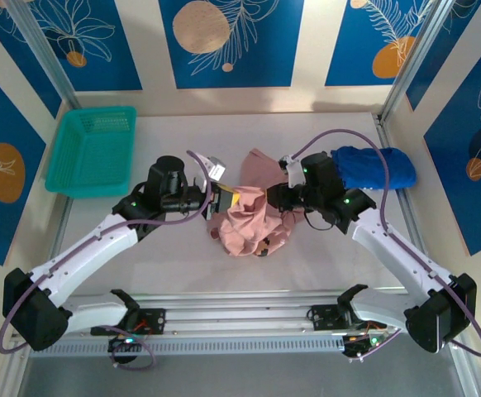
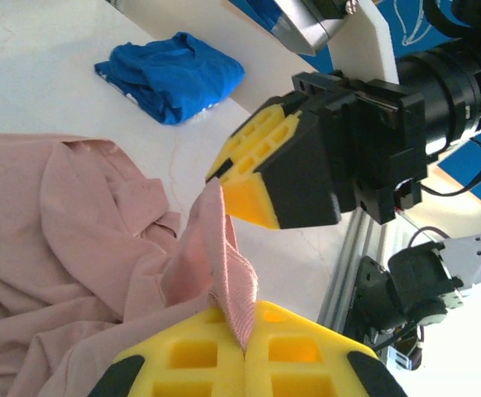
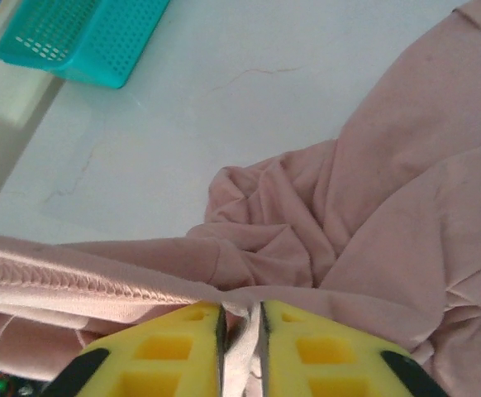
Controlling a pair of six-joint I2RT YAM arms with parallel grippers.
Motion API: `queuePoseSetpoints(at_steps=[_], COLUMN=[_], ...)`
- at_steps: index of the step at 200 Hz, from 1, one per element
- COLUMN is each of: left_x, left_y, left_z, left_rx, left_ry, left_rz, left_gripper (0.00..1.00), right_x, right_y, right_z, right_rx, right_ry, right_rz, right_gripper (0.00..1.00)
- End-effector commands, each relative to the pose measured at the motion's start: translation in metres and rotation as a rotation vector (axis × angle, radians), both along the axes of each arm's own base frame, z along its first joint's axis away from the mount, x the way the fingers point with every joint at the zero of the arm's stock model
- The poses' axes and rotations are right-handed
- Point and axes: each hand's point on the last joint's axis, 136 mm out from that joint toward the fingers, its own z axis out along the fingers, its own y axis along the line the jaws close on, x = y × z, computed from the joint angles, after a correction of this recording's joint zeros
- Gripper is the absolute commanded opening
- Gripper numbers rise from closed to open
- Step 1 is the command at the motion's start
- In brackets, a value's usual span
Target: Fold the inside-out t-shirt
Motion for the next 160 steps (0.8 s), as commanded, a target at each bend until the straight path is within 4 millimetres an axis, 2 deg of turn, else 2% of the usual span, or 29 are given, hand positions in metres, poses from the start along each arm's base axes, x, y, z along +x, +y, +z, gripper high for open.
queuePoseSetpoints(at_steps=[1, 36, 79, 91, 110, 119, 139, 160], left_x=[0.009, 0.011, 0.011, 0.011, 0.014, 0.016, 0.024, 0.035], left_y=[0.007, 0.007, 0.007, 0.007, 0.010, 0.014, 0.025, 0.041], left_z=[0.012, 0.012, 0.014, 0.014, 0.010, 0.007, -0.004, -0.021], left_rx=[-0.012, -0.010, -0.015, -0.013, 0.005, 0.017, 0.071, 0.117], left_ry=[-0.009, -0.009, -0.012, -0.014, -0.018, -0.022, -0.033, -0.022], left_rz=[0.060, 0.070, 0.070, 0.073, 0.095, 0.117, 0.185, 0.255], left_gripper=[0.00, 0.00, 0.00, 0.00, 0.00, 0.00, 0.00, 0.00], right_x=[-0.015, -0.021, -0.018, -0.017, -0.014, -0.013, -0.013, -0.022], right_y=[0.009, 0.017, 0.027, 0.028, 0.023, 0.017, 0.003, -0.006], right_z=[-0.007, -0.010, -0.015, -0.017, -0.016, -0.012, 0.009, 0.037], right_rx=[0.081, 0.164, 0.215, 0.216, 0.185, 0.168, 0.172, 0.274], right_ry=[0.080, 0.120, 0.155, 0.164, 0.156, 0.140, 0.098, 0.072], right_rz=[0.053, 0.062, 0.065, 0.062, 0.043, 0.034, 0.023, 0.068], right_gripper=[0.27, 0.34, 0.34, 0.27, 0.06, 0.00, 0.00, 0.00])
